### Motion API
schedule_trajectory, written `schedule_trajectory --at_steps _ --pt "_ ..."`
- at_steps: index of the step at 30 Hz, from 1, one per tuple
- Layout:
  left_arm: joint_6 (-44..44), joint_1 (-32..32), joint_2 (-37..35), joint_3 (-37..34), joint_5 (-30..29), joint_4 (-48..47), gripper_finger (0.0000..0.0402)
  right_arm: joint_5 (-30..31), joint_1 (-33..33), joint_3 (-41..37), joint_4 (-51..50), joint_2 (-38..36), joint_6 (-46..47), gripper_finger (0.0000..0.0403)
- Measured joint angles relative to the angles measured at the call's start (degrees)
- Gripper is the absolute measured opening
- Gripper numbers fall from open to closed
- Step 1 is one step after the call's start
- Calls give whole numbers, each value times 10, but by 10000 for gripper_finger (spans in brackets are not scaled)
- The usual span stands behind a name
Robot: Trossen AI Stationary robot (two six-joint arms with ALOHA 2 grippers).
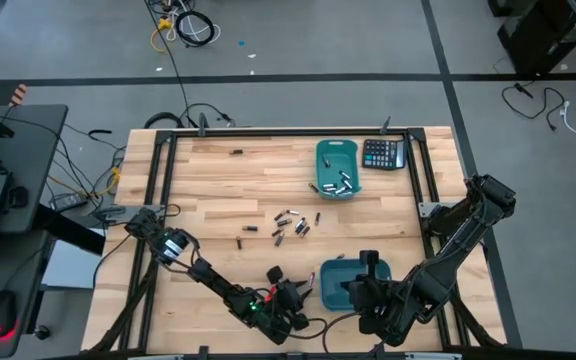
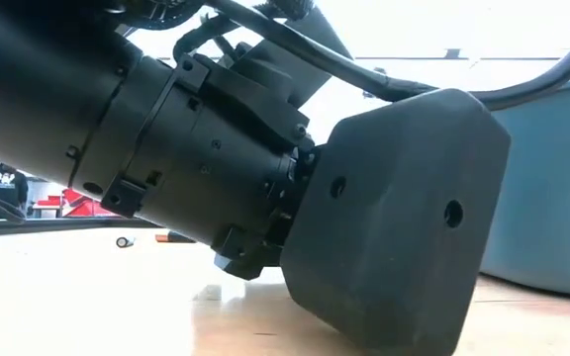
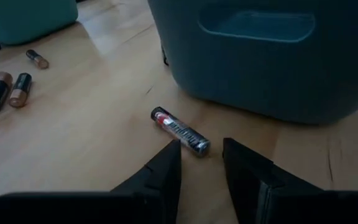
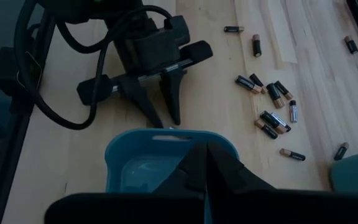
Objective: Sort batteries
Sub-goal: Put the silver battery into the green bin
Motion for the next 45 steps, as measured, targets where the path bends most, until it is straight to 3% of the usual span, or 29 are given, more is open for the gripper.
schedule_trajectory --at_steps 18,32,45 --pt "-56 15 -2 2 -8 -29 116 0 0 0 2 0 0 0" --pt "-88 15 -3 2 -5 -77 19 2 0 0 4 0 0 0" --pt "-88 13 -2 0 -8 -65 17 3 0 0 4 0 -5 0"
